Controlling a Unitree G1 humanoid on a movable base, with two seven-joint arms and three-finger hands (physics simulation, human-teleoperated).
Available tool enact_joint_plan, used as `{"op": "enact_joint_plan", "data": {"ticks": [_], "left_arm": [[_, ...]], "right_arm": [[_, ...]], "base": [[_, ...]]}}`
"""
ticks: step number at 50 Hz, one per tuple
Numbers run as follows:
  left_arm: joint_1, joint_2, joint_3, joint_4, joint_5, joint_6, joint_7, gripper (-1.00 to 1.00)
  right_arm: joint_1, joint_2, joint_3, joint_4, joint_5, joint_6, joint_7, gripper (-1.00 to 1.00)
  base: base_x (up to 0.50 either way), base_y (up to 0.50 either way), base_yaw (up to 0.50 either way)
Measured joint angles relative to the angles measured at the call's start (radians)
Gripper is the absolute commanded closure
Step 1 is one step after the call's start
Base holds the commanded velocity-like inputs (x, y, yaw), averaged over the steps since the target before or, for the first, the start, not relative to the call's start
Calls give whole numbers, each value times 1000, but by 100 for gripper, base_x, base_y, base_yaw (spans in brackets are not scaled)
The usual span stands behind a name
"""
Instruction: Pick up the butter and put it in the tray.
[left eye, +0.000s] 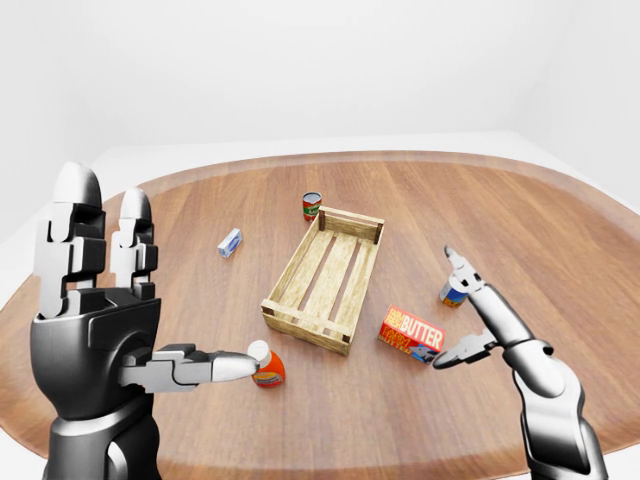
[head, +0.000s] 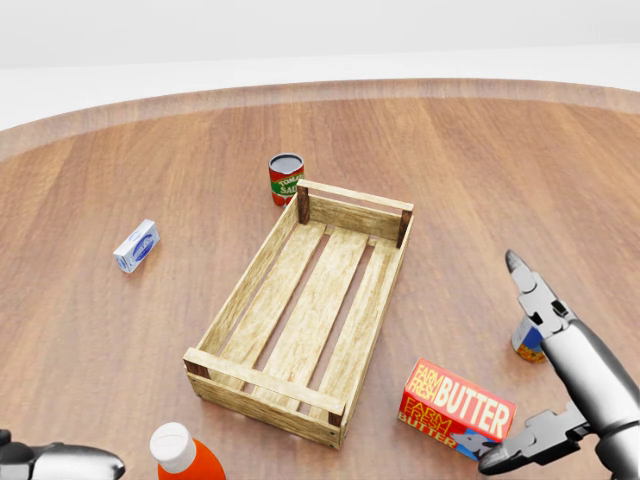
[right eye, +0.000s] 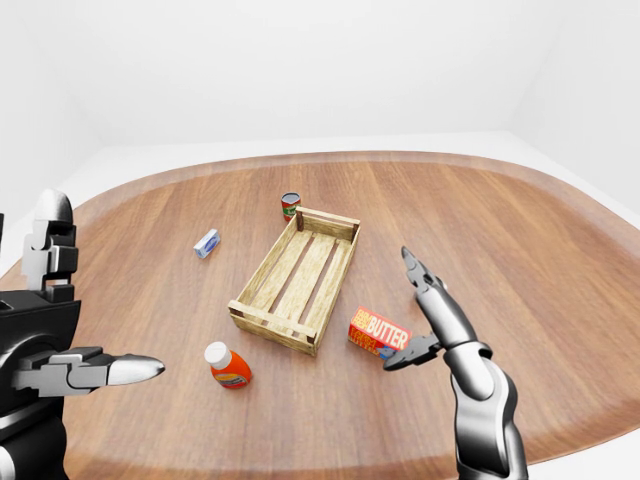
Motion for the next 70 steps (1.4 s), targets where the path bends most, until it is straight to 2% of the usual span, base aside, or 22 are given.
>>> {"op": "enact_joint_plan", "data": {"ticks": [35,70], "left_arm": [[4,-1,7,-14,-7,0,-2,-100],[3,-1,10,-16,-10,0,-3,-100]], "right_arm": [[-85,-64,10,213,79,0,-20,-100],[-349,-153,107,900,166,0,-148,-100]], "base": [[0,0,0],[0,0,0]]}}
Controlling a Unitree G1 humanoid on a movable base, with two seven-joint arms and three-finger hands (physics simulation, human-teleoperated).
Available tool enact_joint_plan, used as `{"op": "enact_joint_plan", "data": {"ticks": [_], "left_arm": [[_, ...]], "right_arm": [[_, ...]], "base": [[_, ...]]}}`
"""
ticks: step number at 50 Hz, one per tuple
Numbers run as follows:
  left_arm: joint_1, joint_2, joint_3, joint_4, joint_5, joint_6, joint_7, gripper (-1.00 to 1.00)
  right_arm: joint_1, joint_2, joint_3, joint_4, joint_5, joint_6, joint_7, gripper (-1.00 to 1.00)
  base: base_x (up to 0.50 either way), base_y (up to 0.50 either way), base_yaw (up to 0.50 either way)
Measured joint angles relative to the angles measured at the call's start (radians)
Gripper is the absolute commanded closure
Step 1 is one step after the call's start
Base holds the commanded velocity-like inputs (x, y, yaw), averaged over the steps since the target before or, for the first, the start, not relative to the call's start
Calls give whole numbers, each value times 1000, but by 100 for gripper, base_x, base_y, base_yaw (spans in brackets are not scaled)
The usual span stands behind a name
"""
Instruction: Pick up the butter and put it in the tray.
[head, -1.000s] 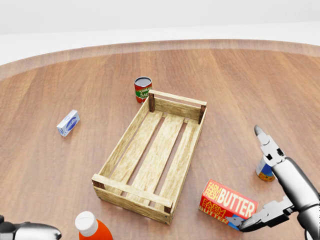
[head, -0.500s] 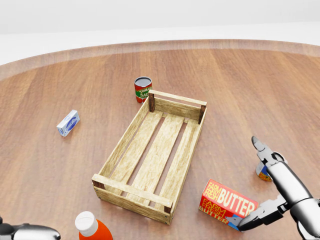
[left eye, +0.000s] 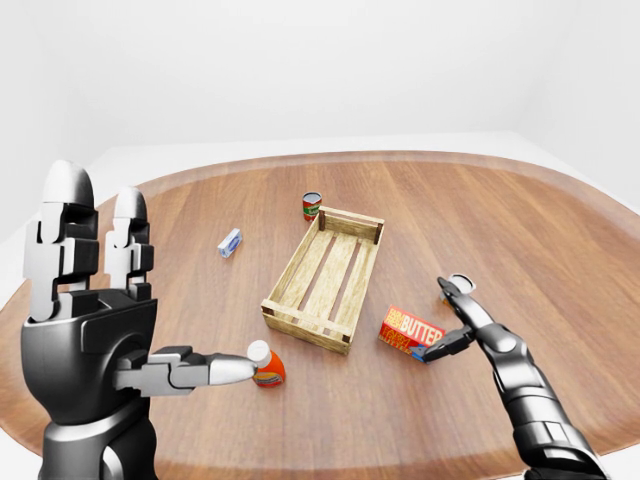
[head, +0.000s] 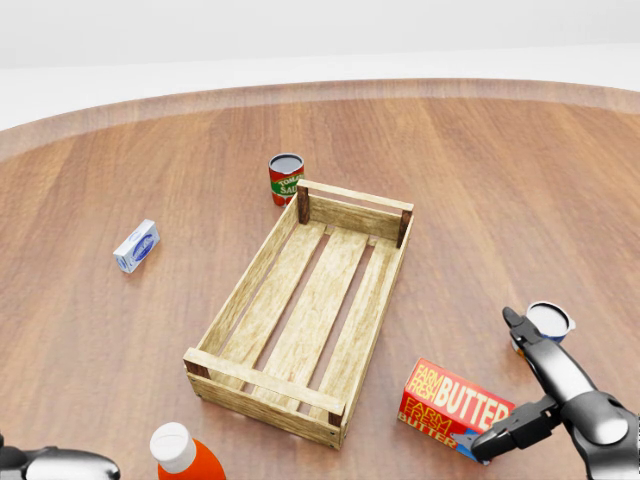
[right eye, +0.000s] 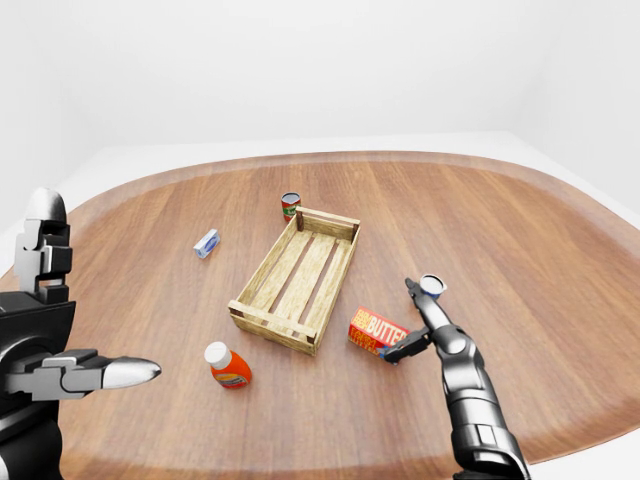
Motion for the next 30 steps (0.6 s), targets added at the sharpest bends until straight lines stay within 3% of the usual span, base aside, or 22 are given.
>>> {"op": "enact_joint_plan", "data": {"ticks": [30], "left_arm": [[-13,6,11,-5,-12,0,8,-100]], "right_arm": [[-187,7,78,366,-7,0,-55,-100]], "base": [[0,0,0]]}}
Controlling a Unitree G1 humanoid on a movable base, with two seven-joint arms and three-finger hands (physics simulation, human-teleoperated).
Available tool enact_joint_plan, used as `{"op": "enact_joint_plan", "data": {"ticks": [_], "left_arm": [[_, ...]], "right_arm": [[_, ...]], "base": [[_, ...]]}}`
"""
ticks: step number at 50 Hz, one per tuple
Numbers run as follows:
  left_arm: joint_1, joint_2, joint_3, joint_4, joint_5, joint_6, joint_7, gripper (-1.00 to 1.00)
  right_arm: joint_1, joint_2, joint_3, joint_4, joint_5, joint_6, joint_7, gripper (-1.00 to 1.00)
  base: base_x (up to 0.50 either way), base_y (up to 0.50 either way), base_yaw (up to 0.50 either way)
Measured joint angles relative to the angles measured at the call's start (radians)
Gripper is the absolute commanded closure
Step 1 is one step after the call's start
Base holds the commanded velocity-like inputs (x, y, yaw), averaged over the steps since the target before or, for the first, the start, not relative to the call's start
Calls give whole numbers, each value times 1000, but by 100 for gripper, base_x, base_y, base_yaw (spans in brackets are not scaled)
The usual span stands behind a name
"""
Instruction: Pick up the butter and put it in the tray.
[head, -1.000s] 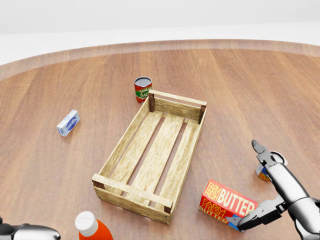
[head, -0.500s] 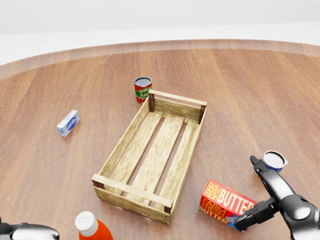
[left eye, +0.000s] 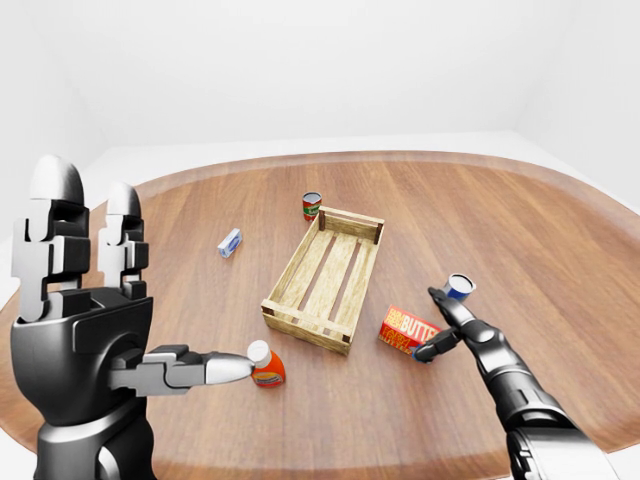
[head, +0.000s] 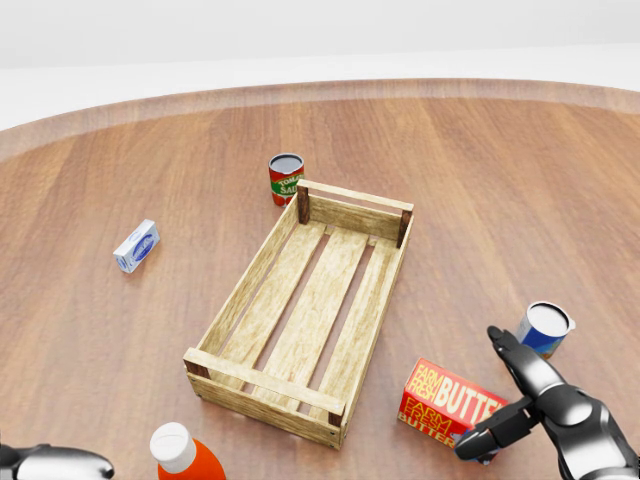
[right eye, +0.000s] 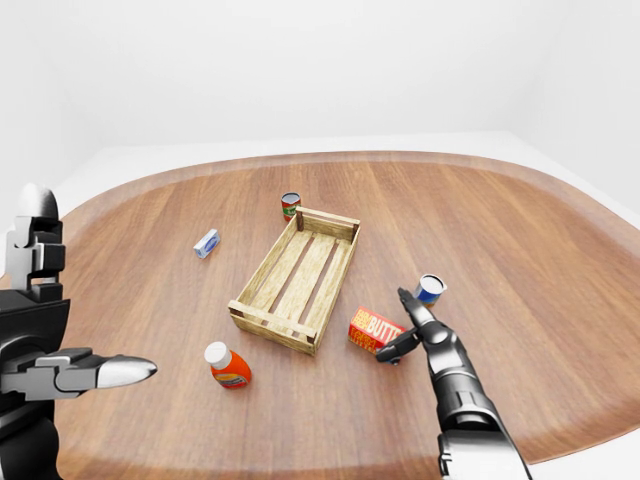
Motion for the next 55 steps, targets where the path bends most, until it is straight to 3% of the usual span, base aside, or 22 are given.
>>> {"op": "enact_joint_plan", "data": {"ticks": [26,27,28,29,55], "left_arm": [[-1,0,-1,-1,1,0,1,-100],[-1,0,-1,-1,1,0,1,-100],[-1,0,-2,-1,2,0,1,-100],[-1,0,-2,0,2,0,1,-100],[-2,1,-3,12,4,0,0,-100]], "right_arm": [[-30,30,-3,102,-52,0,-1,-100],[-31,30,-4,103,-55,0,-1,-51],[-31,30,-6,103,-58,0,0,44],[-32,30,-7,104,-62,0,0,100],[-23,38,-16,111,-92,0,17,100]], "base": [[0,0,0],[0,0,0],[0,0,0],[0,0,0],[0,0,0]]}}
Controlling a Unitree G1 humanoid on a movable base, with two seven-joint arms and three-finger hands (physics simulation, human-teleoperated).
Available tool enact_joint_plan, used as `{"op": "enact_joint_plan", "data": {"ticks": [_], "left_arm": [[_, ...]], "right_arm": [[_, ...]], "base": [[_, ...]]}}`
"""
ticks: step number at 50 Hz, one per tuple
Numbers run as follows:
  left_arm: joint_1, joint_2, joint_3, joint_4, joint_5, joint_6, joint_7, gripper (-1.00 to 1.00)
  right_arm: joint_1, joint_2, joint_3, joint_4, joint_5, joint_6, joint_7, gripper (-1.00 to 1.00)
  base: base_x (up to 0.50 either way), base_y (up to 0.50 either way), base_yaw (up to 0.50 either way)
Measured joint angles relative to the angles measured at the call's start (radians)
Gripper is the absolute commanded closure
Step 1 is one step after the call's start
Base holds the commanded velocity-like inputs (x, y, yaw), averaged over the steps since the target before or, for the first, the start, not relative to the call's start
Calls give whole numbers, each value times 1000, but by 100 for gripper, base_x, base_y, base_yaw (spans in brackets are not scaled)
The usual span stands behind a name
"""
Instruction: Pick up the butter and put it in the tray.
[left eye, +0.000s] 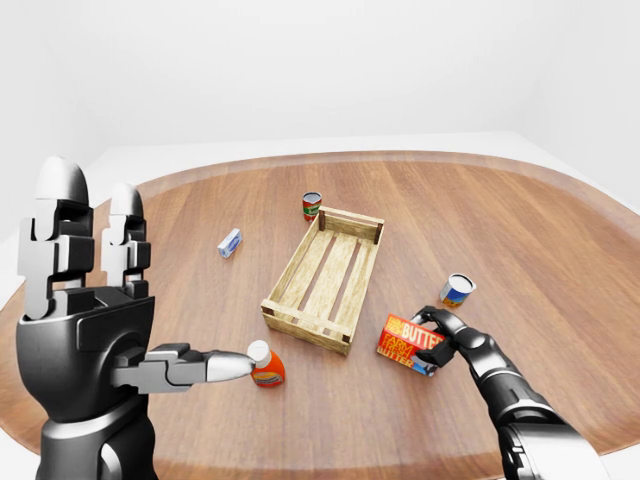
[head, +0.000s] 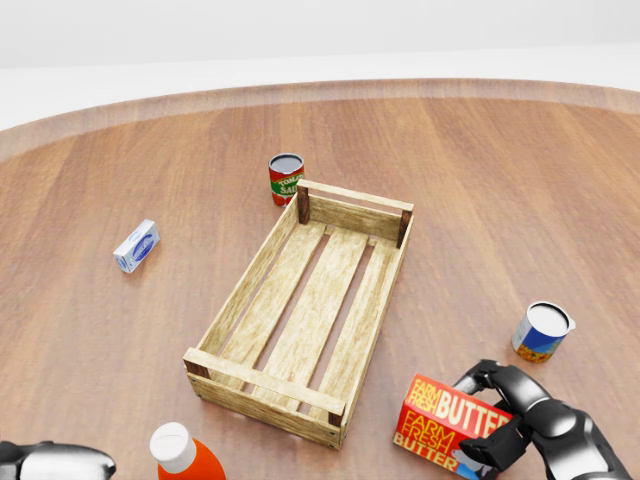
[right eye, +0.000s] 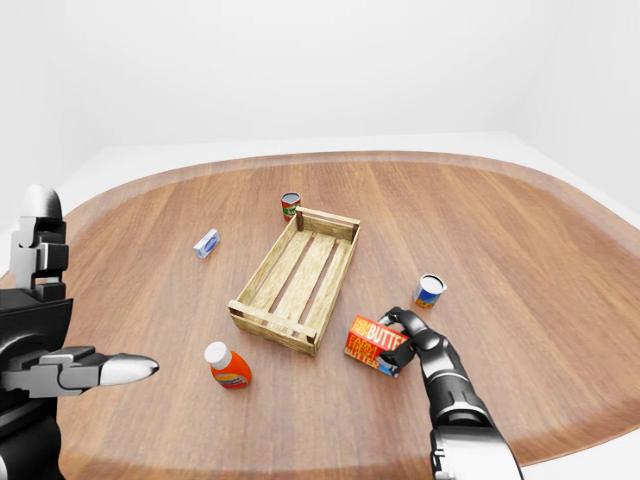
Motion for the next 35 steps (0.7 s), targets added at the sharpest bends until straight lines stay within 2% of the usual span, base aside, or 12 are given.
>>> {"op": "enact_joint_plan", "data": {"ticks": [19,35], "left_arm": [[0,1,8,-14,-9,0,0,-100],[-2,1,9,-16,-11,0,0,-100]], "right_arm": [[7,-41,41,-68,14,0,52,100],[121,-67,6,-545,-44,0,181,100]], "base": [[0,0,0],[0,0,0]]}}
